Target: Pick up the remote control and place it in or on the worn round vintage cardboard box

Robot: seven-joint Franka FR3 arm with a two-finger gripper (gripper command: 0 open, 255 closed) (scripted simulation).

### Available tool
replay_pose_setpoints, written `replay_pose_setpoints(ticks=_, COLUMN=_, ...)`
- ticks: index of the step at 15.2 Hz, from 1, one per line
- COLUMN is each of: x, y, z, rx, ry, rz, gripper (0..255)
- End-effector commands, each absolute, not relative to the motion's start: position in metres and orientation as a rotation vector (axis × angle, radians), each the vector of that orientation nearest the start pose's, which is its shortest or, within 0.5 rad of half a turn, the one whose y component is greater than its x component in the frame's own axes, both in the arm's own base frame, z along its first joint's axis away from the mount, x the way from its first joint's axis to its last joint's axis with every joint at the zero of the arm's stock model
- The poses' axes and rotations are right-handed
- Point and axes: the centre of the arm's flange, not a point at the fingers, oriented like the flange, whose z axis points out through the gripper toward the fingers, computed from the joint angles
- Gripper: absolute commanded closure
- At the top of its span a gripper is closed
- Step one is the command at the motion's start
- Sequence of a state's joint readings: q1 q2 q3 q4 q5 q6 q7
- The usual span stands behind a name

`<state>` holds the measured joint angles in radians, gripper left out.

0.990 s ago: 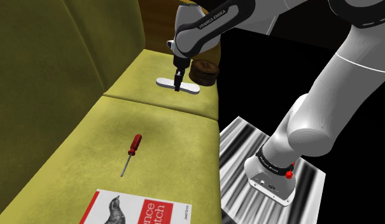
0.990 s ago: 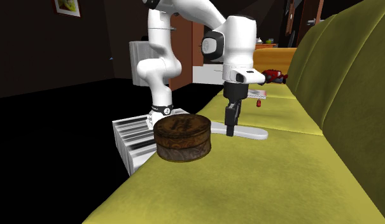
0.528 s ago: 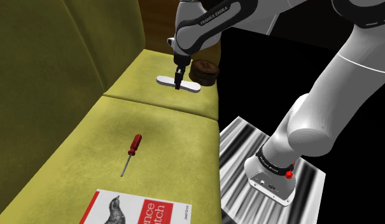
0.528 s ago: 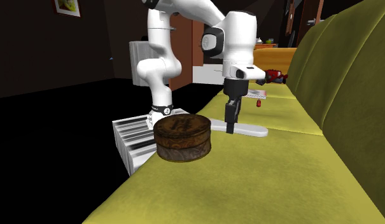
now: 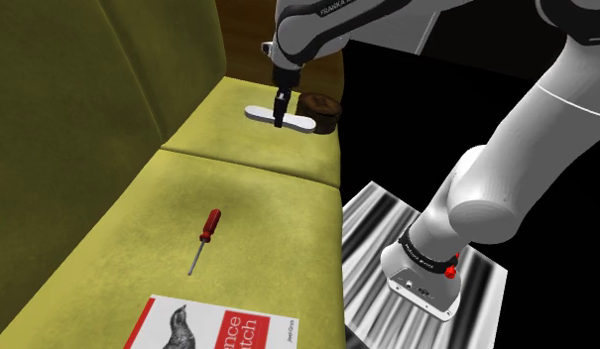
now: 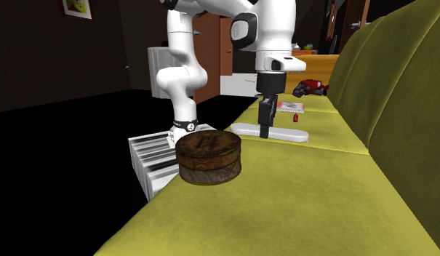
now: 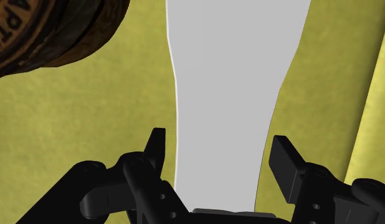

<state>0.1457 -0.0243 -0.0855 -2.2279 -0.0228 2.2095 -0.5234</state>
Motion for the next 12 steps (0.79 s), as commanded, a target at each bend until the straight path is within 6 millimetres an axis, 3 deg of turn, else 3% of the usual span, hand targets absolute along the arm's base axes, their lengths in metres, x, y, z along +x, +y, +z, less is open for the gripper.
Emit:
replay_pose_setpoints(ticks=1, x=0.521, y=0.032, z=0.394, rx=-3.019, ry=-0.929, rz=-0.003, gripper=255)
replay_pose_setpoints(ticks=12, x=0.521, y=0.032, z=0.452, rx=-3.019, ry=-0.929, rz=-0.003, gripper=255)
